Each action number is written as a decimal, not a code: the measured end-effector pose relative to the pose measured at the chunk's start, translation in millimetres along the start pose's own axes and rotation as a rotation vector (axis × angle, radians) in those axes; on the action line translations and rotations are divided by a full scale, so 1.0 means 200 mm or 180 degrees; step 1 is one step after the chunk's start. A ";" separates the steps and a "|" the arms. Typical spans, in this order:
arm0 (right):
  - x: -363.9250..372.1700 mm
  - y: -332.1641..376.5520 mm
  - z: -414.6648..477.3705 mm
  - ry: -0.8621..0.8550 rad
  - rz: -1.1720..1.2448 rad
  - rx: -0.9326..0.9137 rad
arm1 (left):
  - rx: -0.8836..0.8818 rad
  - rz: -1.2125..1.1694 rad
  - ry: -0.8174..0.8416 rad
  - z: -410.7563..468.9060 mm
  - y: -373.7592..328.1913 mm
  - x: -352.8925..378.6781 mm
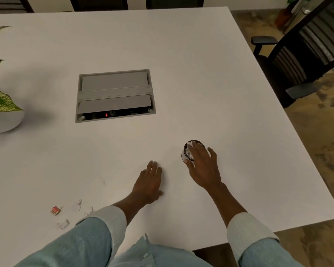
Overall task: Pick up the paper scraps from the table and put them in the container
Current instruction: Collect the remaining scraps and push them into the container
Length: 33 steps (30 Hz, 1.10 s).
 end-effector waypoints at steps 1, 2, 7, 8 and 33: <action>0.03 -0.01 0.00 0.0172 -0.0123 -0.0002 | -0.0005 0.0152 0.0196 -0.03 0.02 0.04; 0.06 -0.02 0.00 0.0328 -0.0223 0.0025 | -0.0020 0.0245 0.0340 -0.05 0.04 0.08; 0.14 -0.07 0.03 0.0752 -0.0569 0.0100 | -0.0016 0.0349 0.0508 -0.10 0.07 0.14; 0.14 -0.07 0.03 0.0779 -0.0614 0.0093 | -0.0008 0.0402 0.0509 -0.10 0.07 0.13; 0.40 0.81 -0.39 0.0827 0.0429 -0.0639 | -0.0596 -0.1403 -0.0808 -0.79 0.49 0.27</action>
Point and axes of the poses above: each hand's wrist, its own z-axis towards the middle knuckle, its own x-axis out of the palm, y = z × x, the point moved 2 cm from there along z, towards the middle knuckle, and after that the axes turned 1 degree about -y, right-handed, at the moved point
